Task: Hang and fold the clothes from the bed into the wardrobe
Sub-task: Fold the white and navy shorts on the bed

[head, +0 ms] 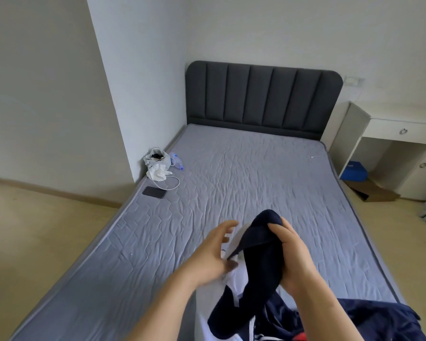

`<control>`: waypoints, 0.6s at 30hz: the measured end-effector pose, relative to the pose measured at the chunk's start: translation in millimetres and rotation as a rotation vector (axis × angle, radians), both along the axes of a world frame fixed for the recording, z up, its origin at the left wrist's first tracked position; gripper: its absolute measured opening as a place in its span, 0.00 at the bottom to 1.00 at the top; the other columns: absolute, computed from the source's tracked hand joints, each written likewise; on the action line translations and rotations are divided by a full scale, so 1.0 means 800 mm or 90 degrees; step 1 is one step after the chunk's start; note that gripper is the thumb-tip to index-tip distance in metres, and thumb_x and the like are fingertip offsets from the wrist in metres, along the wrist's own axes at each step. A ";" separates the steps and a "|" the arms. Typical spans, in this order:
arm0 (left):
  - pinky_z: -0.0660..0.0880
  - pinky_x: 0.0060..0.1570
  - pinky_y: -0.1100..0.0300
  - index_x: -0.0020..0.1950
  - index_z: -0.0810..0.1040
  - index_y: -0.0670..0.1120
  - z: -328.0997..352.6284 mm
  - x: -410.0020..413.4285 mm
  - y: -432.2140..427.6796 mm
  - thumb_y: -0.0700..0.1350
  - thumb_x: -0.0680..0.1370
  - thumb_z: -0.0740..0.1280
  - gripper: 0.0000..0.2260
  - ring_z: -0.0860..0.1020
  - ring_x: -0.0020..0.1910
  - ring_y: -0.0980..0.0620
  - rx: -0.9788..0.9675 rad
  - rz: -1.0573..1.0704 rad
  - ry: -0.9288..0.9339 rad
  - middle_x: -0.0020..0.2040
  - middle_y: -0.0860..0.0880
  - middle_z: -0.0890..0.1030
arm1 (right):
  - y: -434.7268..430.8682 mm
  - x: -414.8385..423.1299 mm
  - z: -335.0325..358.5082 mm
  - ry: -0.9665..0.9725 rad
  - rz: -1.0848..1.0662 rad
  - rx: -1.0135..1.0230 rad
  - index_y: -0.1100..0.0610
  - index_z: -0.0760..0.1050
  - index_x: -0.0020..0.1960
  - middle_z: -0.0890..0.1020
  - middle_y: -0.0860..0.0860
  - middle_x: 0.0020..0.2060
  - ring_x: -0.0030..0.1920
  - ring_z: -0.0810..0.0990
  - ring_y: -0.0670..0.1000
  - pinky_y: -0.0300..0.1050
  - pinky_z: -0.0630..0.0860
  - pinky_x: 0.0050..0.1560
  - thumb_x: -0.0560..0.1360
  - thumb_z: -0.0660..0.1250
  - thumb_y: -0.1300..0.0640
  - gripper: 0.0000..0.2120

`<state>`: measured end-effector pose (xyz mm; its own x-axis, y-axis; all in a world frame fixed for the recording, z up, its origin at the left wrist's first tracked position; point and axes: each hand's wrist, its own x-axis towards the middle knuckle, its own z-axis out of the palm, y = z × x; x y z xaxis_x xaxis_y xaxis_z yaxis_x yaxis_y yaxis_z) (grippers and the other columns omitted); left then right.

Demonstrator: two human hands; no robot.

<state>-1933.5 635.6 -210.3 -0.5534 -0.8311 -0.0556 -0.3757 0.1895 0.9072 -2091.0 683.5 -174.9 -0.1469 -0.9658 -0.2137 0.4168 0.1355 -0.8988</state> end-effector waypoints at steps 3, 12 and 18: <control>0.66 0.61 0.65 0.66 0.62 0.63 0.013 -0.011 -0.004 0.39 0.72 0.69 0.31 0.65 0.65 0.62 -0.092 -0.061 0.010 0.65 0.59 0.64 | -0.001 -0.007 0.017 0.087 0.099 -0.059 0.55 0.78 0.37 0.79 0.56 0.33 0.34 0.79 0.52 0.44 0.75 0.34 0.67 0.65 0.58 0.04; 0.68 0.33 0.75 0.48 0.72 0.53 0.026 -0.034 -0.018 0.37 0.75 0.60 0.10 0.75 0.38 0.59 -0.089 0.263 0.077 0.39 0.56 0.77 | 0.014 -0.025 0.001 0.150 0.120 -0.084 0.51 0.75 0.54 0.84 0.50 0.47 0.47 0.83 0.50 0.37 0.78 0.40 0.64 0.71 0.57 0.19; 0.74 0.35 0.70 0.44 0.76 0.58 0.055 -0.029 -0.027 0.36 0.77 0.58 0.17 0.78 0.35 0.66 0.062 0.262 0.258 0.38 0.61 0.81 | 0.018 -0.012 -0.030 0.510 0.223 0.109 0.54 0.77 0.44 0.82 0.46 0.33 0.36 0.81 0.45 0.36 0.75 0.37 0.69 0.72 0.55 0.06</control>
